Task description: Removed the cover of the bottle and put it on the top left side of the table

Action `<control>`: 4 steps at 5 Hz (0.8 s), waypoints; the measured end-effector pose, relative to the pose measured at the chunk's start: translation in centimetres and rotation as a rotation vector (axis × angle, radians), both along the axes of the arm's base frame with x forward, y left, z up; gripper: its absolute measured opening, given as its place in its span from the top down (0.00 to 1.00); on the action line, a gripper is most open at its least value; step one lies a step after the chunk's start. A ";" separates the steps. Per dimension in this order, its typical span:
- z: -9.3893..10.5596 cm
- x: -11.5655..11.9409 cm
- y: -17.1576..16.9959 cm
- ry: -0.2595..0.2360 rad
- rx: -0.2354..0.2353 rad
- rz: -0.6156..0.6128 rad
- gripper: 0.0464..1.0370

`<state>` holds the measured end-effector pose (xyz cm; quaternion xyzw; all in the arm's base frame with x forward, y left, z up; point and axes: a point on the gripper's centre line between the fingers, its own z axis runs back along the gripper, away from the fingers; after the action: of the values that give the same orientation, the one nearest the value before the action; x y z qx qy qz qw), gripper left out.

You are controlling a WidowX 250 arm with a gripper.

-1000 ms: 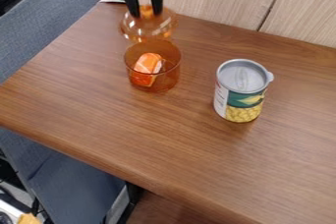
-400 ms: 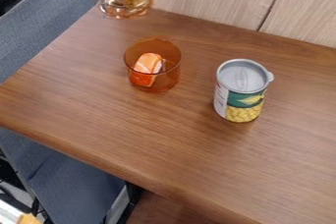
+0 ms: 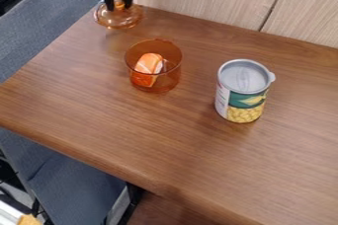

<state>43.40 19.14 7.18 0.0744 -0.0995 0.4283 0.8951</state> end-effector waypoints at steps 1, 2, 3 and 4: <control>-1.5 0.2 0.2 0.018 0.006 -0.009 0.65; -2.0 0.5 0.0 0.021 -0.014 -0.026 0.61; -2.2 0.6 0.3 0.036 -0.022 -0.020 0.48; -2.1 0.4 0.4 0.046 -0.026 -0.017 0.19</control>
<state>43.85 19.58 5.06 0.0718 -0.0737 0.4202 0.9016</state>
